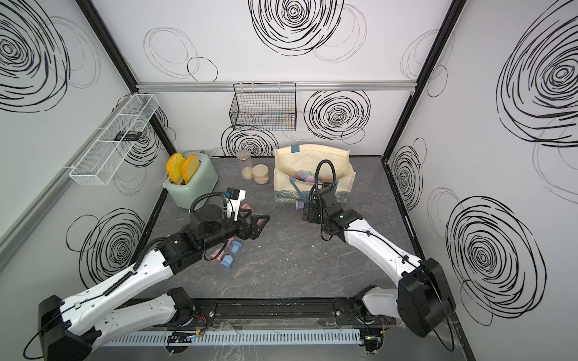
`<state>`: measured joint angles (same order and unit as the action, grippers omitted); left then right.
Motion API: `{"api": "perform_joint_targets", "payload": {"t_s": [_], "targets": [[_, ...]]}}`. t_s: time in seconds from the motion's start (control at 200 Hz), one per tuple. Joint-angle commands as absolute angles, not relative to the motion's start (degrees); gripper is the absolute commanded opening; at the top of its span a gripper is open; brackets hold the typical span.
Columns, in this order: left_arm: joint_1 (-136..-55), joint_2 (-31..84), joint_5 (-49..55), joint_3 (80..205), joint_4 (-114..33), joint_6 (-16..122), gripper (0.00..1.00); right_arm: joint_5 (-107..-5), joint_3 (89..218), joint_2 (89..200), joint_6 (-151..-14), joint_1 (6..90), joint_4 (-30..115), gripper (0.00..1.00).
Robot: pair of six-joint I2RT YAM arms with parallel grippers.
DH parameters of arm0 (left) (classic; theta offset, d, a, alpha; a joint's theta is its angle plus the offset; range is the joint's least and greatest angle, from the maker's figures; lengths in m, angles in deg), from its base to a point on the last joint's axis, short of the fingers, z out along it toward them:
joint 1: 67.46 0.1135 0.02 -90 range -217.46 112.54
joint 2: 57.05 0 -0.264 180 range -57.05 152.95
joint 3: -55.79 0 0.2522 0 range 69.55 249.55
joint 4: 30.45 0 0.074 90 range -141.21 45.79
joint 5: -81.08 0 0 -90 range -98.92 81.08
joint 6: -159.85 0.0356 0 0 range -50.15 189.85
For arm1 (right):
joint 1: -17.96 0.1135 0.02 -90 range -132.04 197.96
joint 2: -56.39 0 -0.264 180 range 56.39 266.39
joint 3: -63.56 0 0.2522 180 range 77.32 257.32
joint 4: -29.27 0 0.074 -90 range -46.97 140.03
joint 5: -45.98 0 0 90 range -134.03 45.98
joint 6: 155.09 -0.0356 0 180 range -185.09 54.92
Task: Put the hourglass into the canvas bag
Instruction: Place the hourglass in the canvas bag, then pick up the hourglass from the center of the board.
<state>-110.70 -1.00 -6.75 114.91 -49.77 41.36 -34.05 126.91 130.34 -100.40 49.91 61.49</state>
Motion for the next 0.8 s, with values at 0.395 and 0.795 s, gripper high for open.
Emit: {"api": "perform_joint_targets", "payload": {"t_s": [0.395,0.795], "targets": [[-112.01,2.28,-8.4,115.34,-43.94,40.9,0.96,-29.37,126.85,144.34,-111.12,49.88,51.19,0.95],[-112.19,3.51,-8.92,115.25,-42.84,40.28,0.96,-28.24,130.4,153.08,-113.75,48.93,48.75,0.97]]}}
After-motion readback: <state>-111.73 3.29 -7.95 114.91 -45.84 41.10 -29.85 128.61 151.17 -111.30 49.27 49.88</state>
